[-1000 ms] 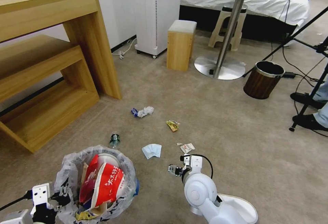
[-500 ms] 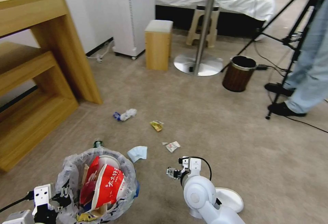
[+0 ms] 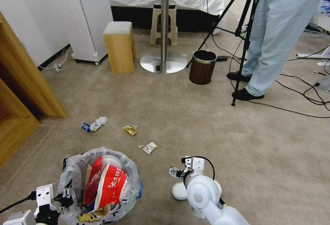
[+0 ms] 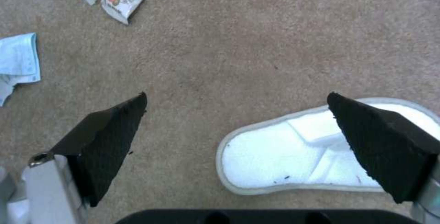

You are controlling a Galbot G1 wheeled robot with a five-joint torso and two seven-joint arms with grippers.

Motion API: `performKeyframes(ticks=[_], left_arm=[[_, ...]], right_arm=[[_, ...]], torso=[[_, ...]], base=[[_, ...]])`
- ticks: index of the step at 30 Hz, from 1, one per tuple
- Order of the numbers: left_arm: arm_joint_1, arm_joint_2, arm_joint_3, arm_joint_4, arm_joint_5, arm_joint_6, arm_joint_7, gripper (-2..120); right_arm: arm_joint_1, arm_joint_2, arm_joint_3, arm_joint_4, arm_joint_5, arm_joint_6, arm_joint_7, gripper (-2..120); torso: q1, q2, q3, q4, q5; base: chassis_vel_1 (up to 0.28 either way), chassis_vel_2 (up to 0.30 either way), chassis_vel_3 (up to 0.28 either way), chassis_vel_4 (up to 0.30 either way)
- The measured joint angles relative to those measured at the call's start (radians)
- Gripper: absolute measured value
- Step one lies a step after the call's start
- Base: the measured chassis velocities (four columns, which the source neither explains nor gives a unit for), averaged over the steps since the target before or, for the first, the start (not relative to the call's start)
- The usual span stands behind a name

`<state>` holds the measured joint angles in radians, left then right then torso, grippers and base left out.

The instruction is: Pick up the trash bin and place the garbage on the floor into it.

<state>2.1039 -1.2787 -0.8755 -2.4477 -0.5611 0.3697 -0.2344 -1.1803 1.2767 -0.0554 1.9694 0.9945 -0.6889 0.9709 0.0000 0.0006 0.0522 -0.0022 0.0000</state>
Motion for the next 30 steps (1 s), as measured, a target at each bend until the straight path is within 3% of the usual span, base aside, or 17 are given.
performKeyframes(ticks=[7, 14, 16, 18, 21, 28, 30], left_arm=[[0.004, 0.002, 0.002, -0.001, 0.001, 0.001, -0.001, 1], [0.000, 0.011, 0.006, -0.001, 0.001, 0.002, 0.003, 1], [-0.002, 0.015, 0.006, -0.001, 0.002, 0.002, 0.009, 1], [-0.002, 0.016, 0.007, -0.001, 0.005, 0.001, 0.013, 1], [-0.004, 0.029, 0.007, 0.001, 0.012, -0.003, 0.027, 1], [-0.001, 0.039, 0.010, 0.012, 0.021, -0.003, 0.038, 1], [-0.004, 0.043, 0.013, 0.018, 0.023, -0.006, 0.039, 1]], right_arm=[[0.020, -0.020, -0.001, 0.018, 0.142, -0.007, 0.104, 100], [0.049, -0.150, 0.035, 0.031, 0.216, -0.037, 0.115, 100], [0.059, -0.226, 0.040, 0.033, 0.146, -0.046, 0.058, 100], [0.063, -0.245, 0.037, 0.032, 0.121, -0.046, 0.043, 100], [0.098, -0.368, -0.006, 0.030, 0.024, -0.046, -0.055, 100], [0.129, -0.483, -0.052, 0.068, 0.035, -0.037, -0.134, 100], [0.133, -0.499, -0.066, 0.068, 0.013, 0.024, -0.215, 100]], torso=[[0.000, 0.000, 0.000, -0.0001, 0.0002], [0.000, 0.000, 0.000, -0.0003, 0.0000], [0.000, 0.000, 0.000, -0.0005, 0.0002], [0.000, 0.000, 0.000, -0.0004, 0.0002], [0.000, 0.000, 0.000, -0.0003, 0.0002], [0.000, 0.000, 0.000, -0.0003, -0.0001], [0.000, 0.000, 0.000, -0.0003, 0.0000]], base=[[0.000, 0.000, 0.000, 0.000], [0.000, 0.000, 0.000, 0.000], [0.000, 0.000, 0.000, 0.000], [0.000, 0.000, 0.000, 0.000], [0.000, 0.000, 0.000, 0.000], [0.000, 0.000, 0.000, 0.000], [0.000, 0.000, 0.000, 0.000]])
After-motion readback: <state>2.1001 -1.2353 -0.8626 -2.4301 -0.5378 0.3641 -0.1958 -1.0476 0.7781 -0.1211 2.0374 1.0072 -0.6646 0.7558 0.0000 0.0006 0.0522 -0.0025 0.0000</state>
